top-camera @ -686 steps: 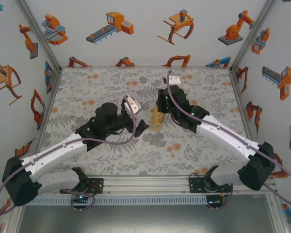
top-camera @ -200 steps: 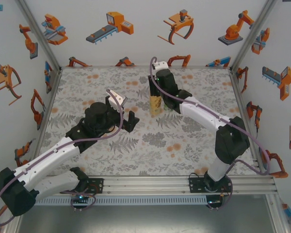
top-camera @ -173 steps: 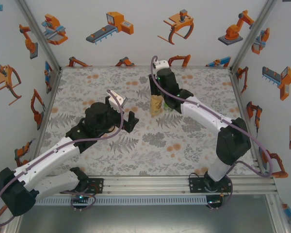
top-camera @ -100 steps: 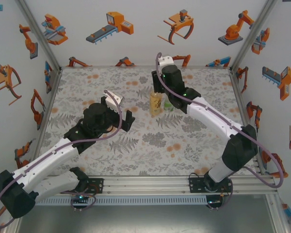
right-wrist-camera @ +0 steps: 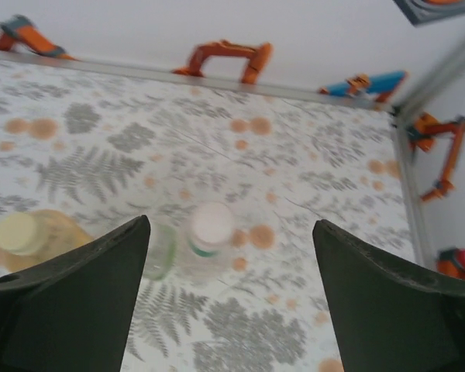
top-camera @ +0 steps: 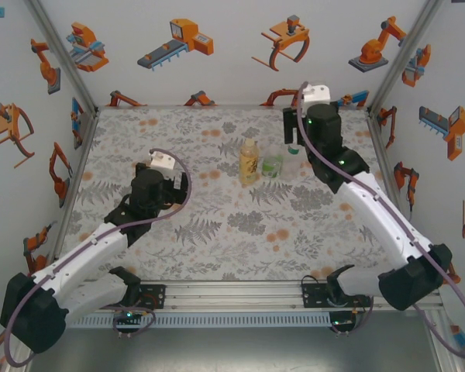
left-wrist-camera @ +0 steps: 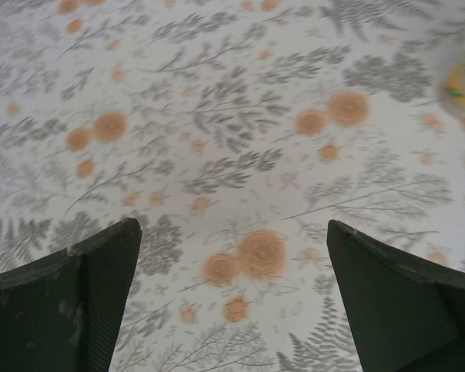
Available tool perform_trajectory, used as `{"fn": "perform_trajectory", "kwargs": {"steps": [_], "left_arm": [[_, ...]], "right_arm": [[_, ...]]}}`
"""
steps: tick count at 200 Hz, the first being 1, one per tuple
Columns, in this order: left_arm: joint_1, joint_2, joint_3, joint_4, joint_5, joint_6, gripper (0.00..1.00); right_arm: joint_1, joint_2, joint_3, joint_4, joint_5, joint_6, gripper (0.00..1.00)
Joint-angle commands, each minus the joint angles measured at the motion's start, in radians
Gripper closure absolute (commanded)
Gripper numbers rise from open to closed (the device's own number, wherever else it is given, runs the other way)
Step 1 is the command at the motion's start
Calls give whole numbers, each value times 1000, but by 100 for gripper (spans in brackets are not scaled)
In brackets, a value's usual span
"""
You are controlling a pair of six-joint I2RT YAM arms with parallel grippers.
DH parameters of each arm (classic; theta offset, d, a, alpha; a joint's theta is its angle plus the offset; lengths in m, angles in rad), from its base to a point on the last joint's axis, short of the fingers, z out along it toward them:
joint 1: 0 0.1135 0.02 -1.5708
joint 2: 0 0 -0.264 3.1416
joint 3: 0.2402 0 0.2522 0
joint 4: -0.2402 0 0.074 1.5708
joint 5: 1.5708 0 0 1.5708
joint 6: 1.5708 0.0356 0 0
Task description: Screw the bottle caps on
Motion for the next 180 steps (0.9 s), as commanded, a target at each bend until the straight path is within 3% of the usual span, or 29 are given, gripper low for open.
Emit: {"fn": "perform_trajectory", "kwargs": {"steps": [1,13,62,116,180], "left_arm": [[43,22,-49,90,-147,16,3],[72,31,-75,110,-159,9,3],[190,107,-157,226,-143,58,3],[331,188,-269,515,85,94,3],[502,288,-301,716,278,39,3]], "right_arm": [[-60,-58,-93,-46,45,9,10],[-107,-89,-159,-37,45,28,1],[-323,-176,-484,122,-2,92,1],[-411,-187,-850,555,-91,14,1],[-480,22,-957,944,-133,88,1]]}}
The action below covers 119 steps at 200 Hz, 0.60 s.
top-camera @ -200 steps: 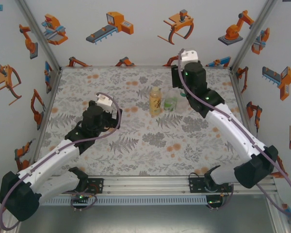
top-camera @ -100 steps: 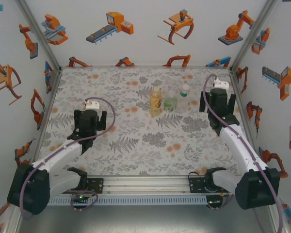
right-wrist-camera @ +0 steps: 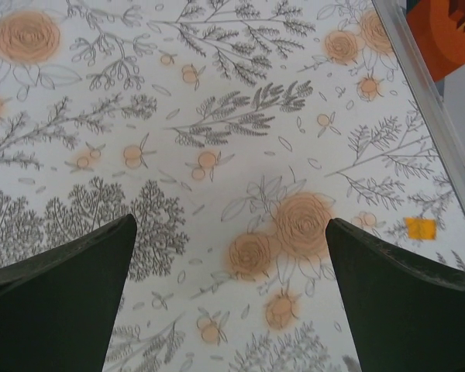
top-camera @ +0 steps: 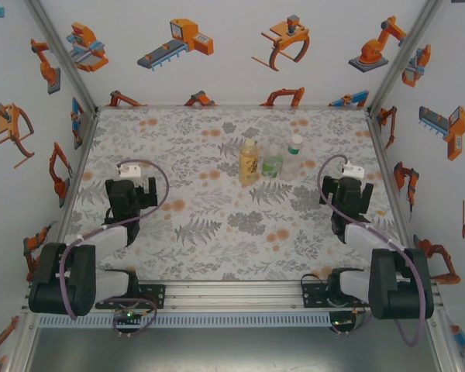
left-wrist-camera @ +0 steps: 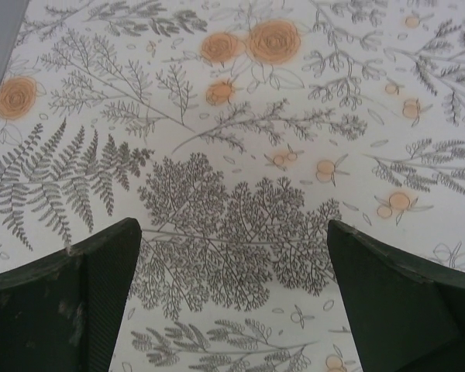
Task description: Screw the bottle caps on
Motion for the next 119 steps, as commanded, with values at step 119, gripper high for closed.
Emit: {"fn": "perform_trajectory", "kwargs": {"steps": [119], "left_arm": [[105,291,104,207,252,-62,3]], "right_arm": [[-91,316,1,481,-272,56,1]]}}
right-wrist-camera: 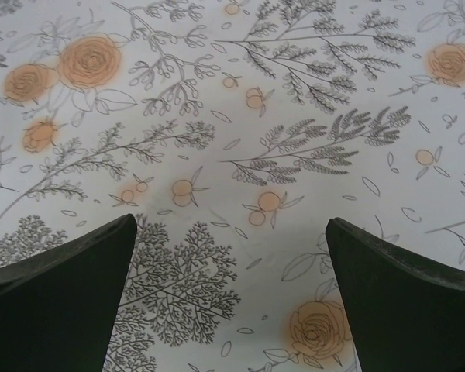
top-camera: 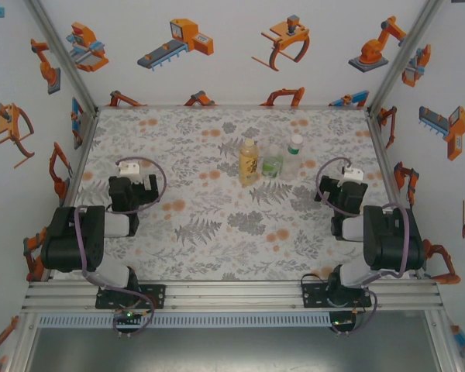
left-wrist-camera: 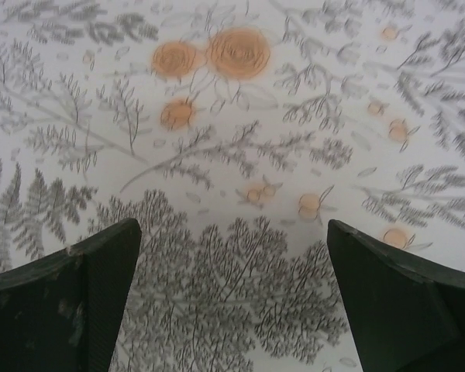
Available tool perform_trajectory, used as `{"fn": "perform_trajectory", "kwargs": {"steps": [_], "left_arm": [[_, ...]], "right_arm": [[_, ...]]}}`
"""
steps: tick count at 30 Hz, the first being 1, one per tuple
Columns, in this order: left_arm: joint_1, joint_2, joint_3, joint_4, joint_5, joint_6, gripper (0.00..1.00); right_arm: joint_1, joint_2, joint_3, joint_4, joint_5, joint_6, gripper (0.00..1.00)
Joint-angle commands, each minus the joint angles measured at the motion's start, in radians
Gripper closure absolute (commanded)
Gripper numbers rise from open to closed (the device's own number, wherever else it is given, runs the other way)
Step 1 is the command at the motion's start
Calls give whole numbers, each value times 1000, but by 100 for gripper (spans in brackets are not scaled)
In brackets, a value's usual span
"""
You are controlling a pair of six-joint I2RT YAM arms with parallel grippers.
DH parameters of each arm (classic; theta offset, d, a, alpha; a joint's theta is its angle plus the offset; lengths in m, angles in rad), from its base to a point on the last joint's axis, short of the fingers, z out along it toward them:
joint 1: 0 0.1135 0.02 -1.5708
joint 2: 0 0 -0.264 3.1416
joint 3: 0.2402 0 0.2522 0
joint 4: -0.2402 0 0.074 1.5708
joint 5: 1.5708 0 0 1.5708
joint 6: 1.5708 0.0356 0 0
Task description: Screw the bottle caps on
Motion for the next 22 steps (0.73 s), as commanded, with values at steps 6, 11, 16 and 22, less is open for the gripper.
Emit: {"fn": "perform_trajectory", "kwargs": {"steps": [6,11,16,22], "left_arm": [[21,-4,52,-44,40,-29,3],[22,-6,53,-46,37,-35,3],[24,-5,56,-53,32,-37,3],[25,-6,56,-52,32,-37,3]], "right_arm": [[0,-4,42,32,1,7,1],[-1,-2,59,5,-40,-8,1],[-1,4,88,-39,-152,-55,1],[-1,-1,91,-53,-121,-40,1]]}}
